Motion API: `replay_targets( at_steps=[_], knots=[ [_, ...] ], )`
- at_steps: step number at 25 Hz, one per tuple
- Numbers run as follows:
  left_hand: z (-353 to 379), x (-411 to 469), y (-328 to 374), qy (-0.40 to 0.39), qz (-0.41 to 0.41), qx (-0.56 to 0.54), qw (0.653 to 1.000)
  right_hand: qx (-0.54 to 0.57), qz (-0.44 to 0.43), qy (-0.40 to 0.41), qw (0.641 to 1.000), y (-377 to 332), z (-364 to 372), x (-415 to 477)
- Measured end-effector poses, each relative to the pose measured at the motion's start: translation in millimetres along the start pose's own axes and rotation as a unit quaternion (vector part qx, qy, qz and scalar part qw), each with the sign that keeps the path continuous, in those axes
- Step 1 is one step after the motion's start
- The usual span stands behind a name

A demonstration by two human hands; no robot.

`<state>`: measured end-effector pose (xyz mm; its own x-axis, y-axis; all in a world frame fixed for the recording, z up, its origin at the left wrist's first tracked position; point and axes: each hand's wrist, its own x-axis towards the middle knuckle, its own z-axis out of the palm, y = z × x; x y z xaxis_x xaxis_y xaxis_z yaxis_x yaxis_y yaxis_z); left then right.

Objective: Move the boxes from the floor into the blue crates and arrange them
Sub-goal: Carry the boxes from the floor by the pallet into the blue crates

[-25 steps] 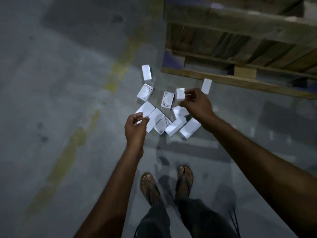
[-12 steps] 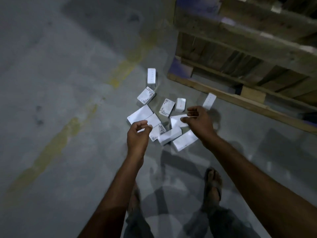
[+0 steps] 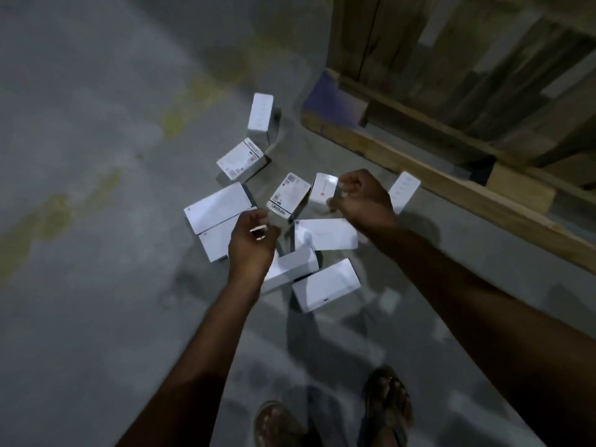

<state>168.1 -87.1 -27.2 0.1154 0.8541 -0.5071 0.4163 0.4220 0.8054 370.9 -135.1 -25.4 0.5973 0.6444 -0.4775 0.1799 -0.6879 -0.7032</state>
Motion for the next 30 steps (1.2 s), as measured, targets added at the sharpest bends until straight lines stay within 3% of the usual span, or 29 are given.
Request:
replay_targets(
  at_steps=[5,13,21,26,30],
  knots=[
    [45,74,-62,0.006,0.097,0.067,0.993,-0.072,-0.105,0.026,0.991,47,46,76],
    [89,151,-109,0.038,0.132,0.174,0.975,-0.173,-0.271,0.068,0.944,82,82,127],
    [105,159,-120,0.013,0.225,0.250,0.942,-0.259,-0.252,-0.011,0.932,97,84,136],
    [101,158,-122,-0.006,0.206,0.272,0.940,-0.328,-0.281,-0.037,0.901,111,80,139],
    [99,161,-120,-0.016,0.199,0.238,0.951,-0.290,-0.227,-0.020,0.930,102,75,141]
  ],
)
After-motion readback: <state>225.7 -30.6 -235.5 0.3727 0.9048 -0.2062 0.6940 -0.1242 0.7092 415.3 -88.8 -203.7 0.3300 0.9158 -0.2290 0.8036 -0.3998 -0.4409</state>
